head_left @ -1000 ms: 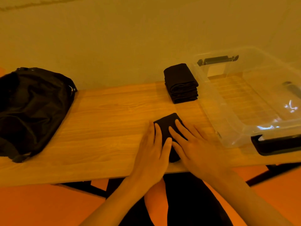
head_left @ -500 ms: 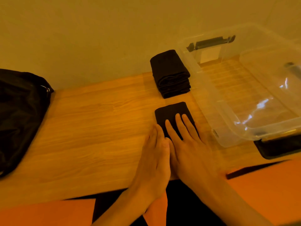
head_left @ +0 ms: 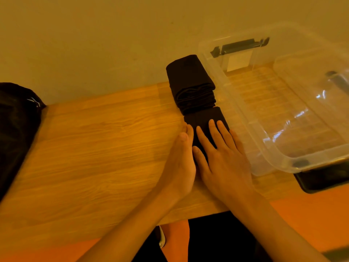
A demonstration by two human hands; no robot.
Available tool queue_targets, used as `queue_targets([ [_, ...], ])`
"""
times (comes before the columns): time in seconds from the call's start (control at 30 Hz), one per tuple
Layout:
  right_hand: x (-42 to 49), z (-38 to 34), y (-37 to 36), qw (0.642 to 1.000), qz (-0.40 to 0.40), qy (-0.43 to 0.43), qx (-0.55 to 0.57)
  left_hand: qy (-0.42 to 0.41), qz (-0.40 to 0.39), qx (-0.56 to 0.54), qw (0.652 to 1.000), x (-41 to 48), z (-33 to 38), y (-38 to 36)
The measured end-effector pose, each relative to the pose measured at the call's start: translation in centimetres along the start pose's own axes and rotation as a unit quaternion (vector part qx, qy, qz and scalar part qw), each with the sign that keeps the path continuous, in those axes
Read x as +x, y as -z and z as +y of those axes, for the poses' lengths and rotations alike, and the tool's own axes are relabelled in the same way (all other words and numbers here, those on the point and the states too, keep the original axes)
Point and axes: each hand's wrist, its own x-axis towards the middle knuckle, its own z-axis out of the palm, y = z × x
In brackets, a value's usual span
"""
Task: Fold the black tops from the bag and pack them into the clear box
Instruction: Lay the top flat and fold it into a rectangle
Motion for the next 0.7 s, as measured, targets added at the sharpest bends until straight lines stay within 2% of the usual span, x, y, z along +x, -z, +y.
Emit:
queue_targets([
  [0.17, 0.4, 0.0, 0.3, 1.0, -0.006, 0.002, 0.009, -0.022, 0.024, 0.043, 0.999, -0.1, -0.2, 0.0],
  [0.3, 0.9, -0.3, 1.0, 1.0, -0.025, 0.007, 0.005, -0.075, 0.042, 0.136, 0.987, -0.3, -0.6, 0.3],
  [0.5, 1.0, 0.0, 1.5, 0.999, -0.05, 0.011, -0.003, -0.096, 0.046, 0.135, 0.985, 0.2, -0.9, 1.4],
  [0.6, 0.2, 0.1, 2.1, 0.997, -0.077, 0.029, -0.01, -0.141, 0.067, 0.137, 0.978, 1.6, -0.3, 3.1],
  [0.63, 0.1, 0.0, 2.6, 0.997, -0.074, 0.032, 0.002, -0.162, 0.082, 0.143, 0.973, 2.8, 0.2, 4.0],
  [0.7, 0.5, -0.8, 3.8, 0.998, -0.014, 0.036, 0.056, -0.19, 0.132, 0.142, 0.962, 5.9, 1.3, 6.0],
])
